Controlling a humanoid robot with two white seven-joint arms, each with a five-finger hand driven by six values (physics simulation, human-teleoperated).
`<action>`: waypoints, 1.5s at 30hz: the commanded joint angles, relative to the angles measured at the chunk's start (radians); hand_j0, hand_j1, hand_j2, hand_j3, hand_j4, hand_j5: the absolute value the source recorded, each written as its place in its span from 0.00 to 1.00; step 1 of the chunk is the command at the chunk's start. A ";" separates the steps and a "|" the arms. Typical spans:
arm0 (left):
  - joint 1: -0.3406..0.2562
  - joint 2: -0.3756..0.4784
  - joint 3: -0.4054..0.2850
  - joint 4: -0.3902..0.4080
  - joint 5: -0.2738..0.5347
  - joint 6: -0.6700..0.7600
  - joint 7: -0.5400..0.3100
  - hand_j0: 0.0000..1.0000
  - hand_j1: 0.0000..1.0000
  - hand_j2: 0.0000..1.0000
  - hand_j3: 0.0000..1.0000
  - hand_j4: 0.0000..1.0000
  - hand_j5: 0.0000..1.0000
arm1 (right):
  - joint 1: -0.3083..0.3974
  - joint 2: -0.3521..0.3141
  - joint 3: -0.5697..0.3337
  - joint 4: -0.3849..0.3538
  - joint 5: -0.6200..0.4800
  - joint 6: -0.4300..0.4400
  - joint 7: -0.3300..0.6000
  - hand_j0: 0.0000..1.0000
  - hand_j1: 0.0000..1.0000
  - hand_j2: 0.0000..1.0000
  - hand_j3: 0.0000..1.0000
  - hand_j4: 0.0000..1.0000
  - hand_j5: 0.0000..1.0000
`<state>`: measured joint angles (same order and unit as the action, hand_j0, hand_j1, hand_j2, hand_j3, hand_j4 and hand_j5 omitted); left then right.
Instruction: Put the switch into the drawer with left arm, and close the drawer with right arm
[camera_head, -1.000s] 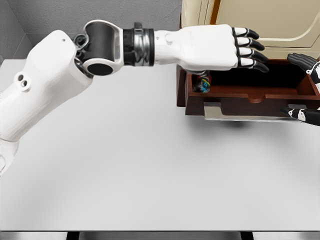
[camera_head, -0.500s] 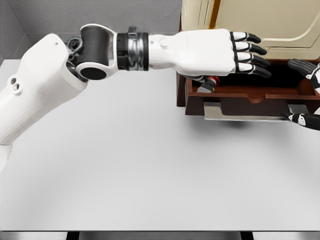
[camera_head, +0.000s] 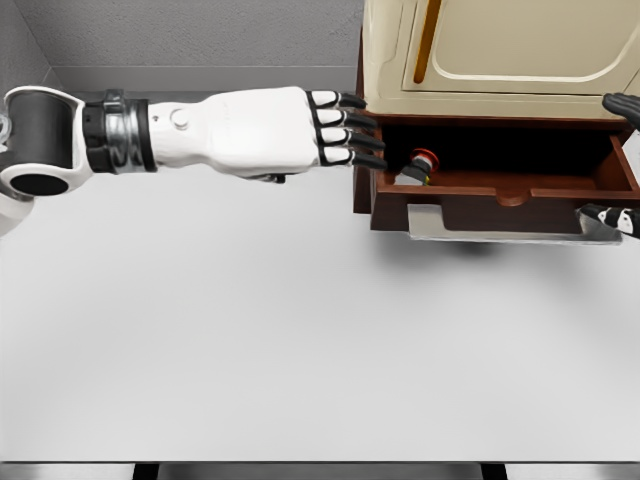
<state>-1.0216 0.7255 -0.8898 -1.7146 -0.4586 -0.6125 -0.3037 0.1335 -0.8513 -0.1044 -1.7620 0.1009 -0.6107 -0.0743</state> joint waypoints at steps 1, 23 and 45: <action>0.002 0.091 0.018 0.000 0.006 0.002 0.002 1.00 1.00 1.00 1.00 1.00 1.00 | -0.002 0.006 -0.008 0.003 0.023 0.000 0.001 1.00 1.00 1.00 1.00 1.00 1.00; 0.175 0.275 0.140 0.173 0.008 0.002 0.002 1.00 1.00 1.00 1.00 1.00 1.00 | -0.038 0.003 0.006 0.050 0.121 0.000 0.002 1.00 1.00 1.00 1.00 1.00 1.00; 0.183 0.272 0.155 0.173 0.006 0.002 0.001 1.00 1.00 1.00 1.00 1.00 1.00 | -0.135 0.009 0.074 0.136 0.192 0.000 0.002 1.00 1.00 1.00 1.00 1.00 1.00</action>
<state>-0.8391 0.9960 -0.7360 -1.5407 -0.4574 -0.6124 -0.3030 -0.0122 -0.8407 -0.0323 -1.6304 0.2956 -0.6126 -0.0671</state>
